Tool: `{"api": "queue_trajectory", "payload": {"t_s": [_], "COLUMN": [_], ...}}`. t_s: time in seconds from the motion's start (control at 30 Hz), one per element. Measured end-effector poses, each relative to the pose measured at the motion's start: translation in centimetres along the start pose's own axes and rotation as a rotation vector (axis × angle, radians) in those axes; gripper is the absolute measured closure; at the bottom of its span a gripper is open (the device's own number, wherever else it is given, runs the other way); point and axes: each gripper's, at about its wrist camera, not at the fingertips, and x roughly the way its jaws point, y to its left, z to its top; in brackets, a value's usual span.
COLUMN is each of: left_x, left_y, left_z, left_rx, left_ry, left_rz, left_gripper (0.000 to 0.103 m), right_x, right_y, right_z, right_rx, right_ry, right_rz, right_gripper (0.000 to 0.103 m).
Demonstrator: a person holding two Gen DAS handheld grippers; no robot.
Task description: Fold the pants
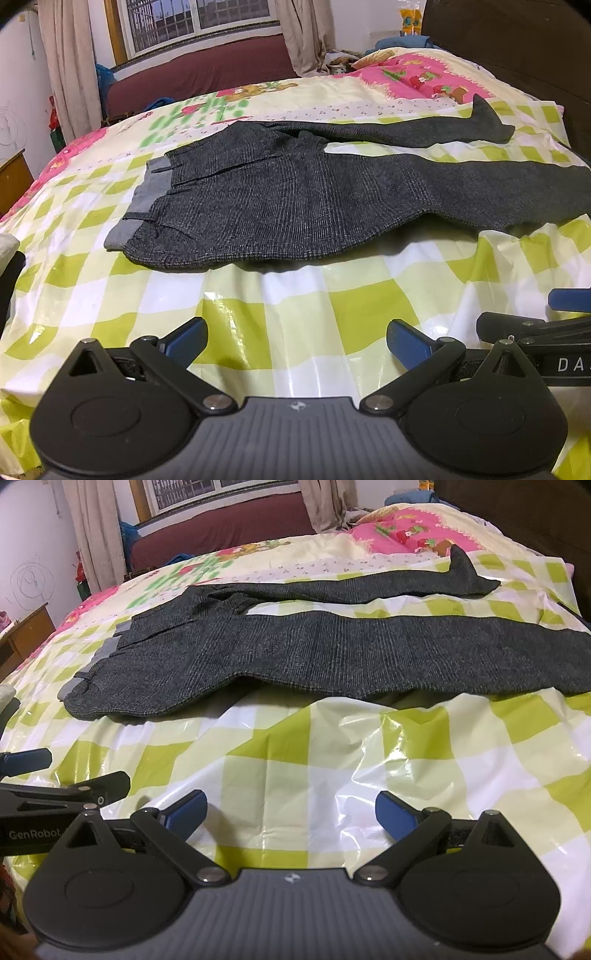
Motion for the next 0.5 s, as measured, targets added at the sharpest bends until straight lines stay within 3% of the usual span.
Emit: {"api": "queue_trajectory", "payload": {"t_s": [0.5], "left_x": [-0.02], "left_y": [-0.1], "left_z": [-0.11], "left_rx": [0.004], "left_ry": [-0.005], "left_rz": [0.013], "left_gripper": [0.0], "right_x": [0.11], "right_y": [0.15], "right_z": [0.08], "right_rx": [-0.002], "right_ry": [0.005], "right_rz": [0.006], "right_gripper": [0.006]}}
